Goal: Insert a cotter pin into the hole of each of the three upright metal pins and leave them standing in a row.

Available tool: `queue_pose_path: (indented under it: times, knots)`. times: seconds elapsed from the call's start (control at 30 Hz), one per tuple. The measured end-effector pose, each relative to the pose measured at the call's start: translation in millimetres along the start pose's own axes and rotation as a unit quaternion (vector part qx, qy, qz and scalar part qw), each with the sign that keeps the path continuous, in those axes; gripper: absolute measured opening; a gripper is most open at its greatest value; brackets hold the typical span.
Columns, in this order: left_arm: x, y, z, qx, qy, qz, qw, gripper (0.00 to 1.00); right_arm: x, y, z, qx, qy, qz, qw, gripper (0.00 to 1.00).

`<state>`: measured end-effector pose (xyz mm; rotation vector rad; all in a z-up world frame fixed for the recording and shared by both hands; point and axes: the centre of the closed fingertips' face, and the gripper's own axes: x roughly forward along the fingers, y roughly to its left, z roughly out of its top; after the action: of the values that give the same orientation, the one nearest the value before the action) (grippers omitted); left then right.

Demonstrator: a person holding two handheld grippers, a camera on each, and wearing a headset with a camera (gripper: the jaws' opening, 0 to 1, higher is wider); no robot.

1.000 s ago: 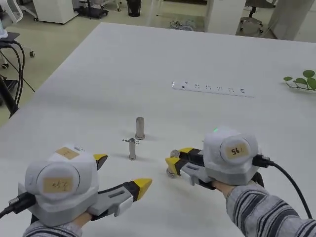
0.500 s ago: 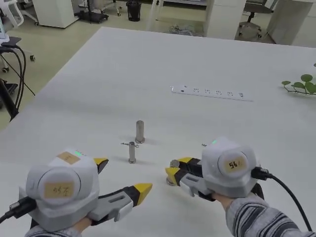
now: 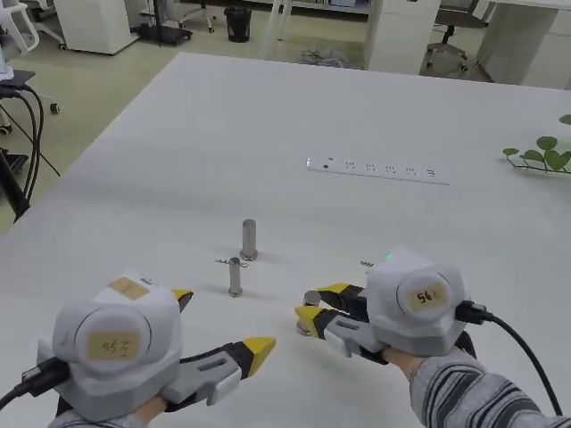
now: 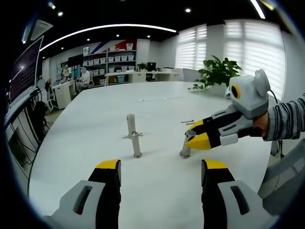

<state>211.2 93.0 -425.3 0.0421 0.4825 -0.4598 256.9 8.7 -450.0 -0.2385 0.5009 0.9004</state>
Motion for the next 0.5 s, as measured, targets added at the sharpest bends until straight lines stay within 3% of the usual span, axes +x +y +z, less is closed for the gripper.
queue_pose_path:
  times: [0.23, 0.3, 0.5]
  knots:
    - [-1.2, -2.1, 4.7, -0.012, -0.009, -0.001, 0.9999, 0.69, -11.7, -6.2, -6.9, -0.002, 0.012, 0.003, 0.9999, 0.19]
    - [-1.2, -2.3, 6.6, -0.019, -0.014, -0.003, 0.9997, 0.7, -15.1, -9.8, -12.8, -0.001, 0.026, 0.005, 0.9997, 0.19]
    - [-1.6, -2.9, 7.3, -0.014, -0.013, -0.001, 0.9998, 0.71, -26.6, -35.4, -17.2, -0.008, 0.045, -0.011, 0.9989, 0.2]
